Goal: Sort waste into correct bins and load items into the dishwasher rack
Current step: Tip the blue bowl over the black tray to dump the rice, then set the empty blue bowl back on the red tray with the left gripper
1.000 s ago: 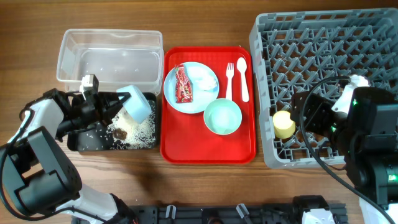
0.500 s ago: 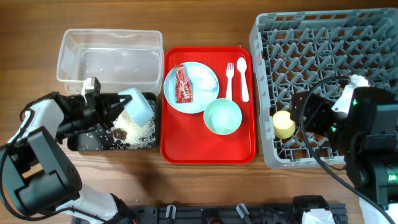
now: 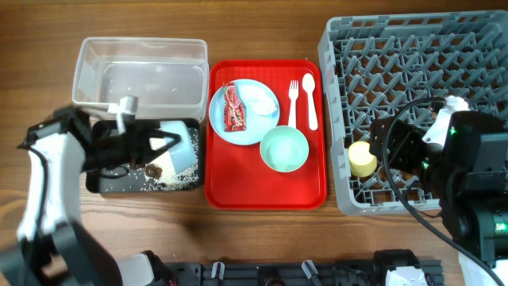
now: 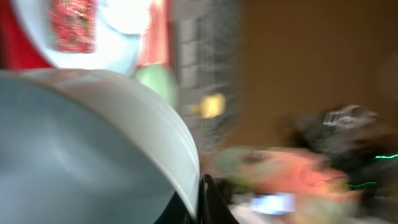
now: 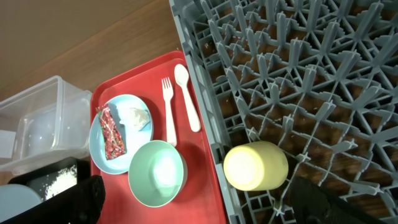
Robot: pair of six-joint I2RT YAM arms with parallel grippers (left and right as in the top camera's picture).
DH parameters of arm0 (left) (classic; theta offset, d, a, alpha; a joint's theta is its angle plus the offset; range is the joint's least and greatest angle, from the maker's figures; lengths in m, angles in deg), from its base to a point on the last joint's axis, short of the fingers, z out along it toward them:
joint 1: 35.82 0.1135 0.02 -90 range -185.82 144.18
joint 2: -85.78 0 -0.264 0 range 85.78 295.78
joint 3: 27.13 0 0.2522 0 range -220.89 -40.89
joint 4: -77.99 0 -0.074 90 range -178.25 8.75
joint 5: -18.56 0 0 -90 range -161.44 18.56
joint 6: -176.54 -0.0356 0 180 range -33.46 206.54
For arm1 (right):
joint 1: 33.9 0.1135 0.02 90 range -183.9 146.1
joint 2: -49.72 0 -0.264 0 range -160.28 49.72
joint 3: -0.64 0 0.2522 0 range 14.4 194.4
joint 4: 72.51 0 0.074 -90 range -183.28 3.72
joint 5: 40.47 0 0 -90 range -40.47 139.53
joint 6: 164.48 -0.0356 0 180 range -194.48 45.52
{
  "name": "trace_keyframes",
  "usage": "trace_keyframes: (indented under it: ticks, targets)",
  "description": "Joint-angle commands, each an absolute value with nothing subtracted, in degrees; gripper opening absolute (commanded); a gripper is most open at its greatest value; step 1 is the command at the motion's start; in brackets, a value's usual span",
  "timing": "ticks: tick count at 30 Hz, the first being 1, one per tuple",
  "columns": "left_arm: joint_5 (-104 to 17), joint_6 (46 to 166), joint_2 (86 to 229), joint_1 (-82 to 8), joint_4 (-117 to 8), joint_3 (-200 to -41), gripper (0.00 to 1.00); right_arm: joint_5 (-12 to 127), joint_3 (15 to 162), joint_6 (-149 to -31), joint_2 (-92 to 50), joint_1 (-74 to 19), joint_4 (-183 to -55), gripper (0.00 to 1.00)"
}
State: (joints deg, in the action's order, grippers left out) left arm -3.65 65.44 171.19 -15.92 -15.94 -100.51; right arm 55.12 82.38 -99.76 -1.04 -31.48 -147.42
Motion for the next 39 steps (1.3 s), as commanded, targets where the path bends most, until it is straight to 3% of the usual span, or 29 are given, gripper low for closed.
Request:
trace_keyframes:
  ticks: [1, 6, 12, 17, 24, 25, 27, 28, 33, 36, 39]
  targets:
    - [-26.6, 81.2, 161.2, -27.8, -22.5, -102.5, 0.04, 56.1, 83.2, -100.1, -1.1, -31.6, -147.0, 0.96]
    - [-47.3, 95.3, 156.7, -47.7, -28.4, -102.5, 0.04, 56.1, 83.2, -100.1, -1.1, -31.6, -147.1, 0.96]
    - [-71.0, 108.7, 161.9, -71.5, -33.9, -101.4, 0.04, 56.1, 83.2, -100.0, -1.1, -31.6, -147.2, 0.97]
    - [-72.7, 109.8, 170.0, -79.2, -39.0, -101.4, 0.04, 56.0, 83.2, -99.9, -1.1, -31.6, -147.3, 0.97]
    - [-72.6, 110.7, 178.0, -80.1, -40.8, -101.4, 0.04, 56.0, 83.2, -99.9, -1.1, -31.6, -147.6, 0.97]
    - [-72.6, 111.0, 178.0, -80.1, -40.9, -101.4, 0.10, 56.0, 83.2, -99.9, -1.1, -31.6, -147.6, 0.97]
    - [-72.6, 111.0, 178.0, -80.1, -40.9, -101.5, 0.41, 56.0, 83.2, -99.9, -1.1, -31.6, -147.3, 0.97]
    - [-72.4, 111.0, 178.0, -80.1, -40.7, -101.8, 0.50, 56.0, 83.2, -100.0, -1.1, -31.6, -147.1, 0.97]
    - [-72.8, 109.1, 177.5, -80.1, -34.8, -109.7, 0.65, 56.0, 83.2, -99.4, -1.1, -31.6, -146.9, 0.97]
    - [-79.8, 109.1, 177.5, -79.1, -33.1, -116.3, 0.74, 56.1, 83.2, -98.9, -1.1, -31.6, -146.8, 0.97]
    - [-86.9, 109.5, 177.6, -76.5, -36.2, -116.9, 0.76, 56.1, 83.2, -98.9, -1.1, -31.6, -146.8, 0.97]
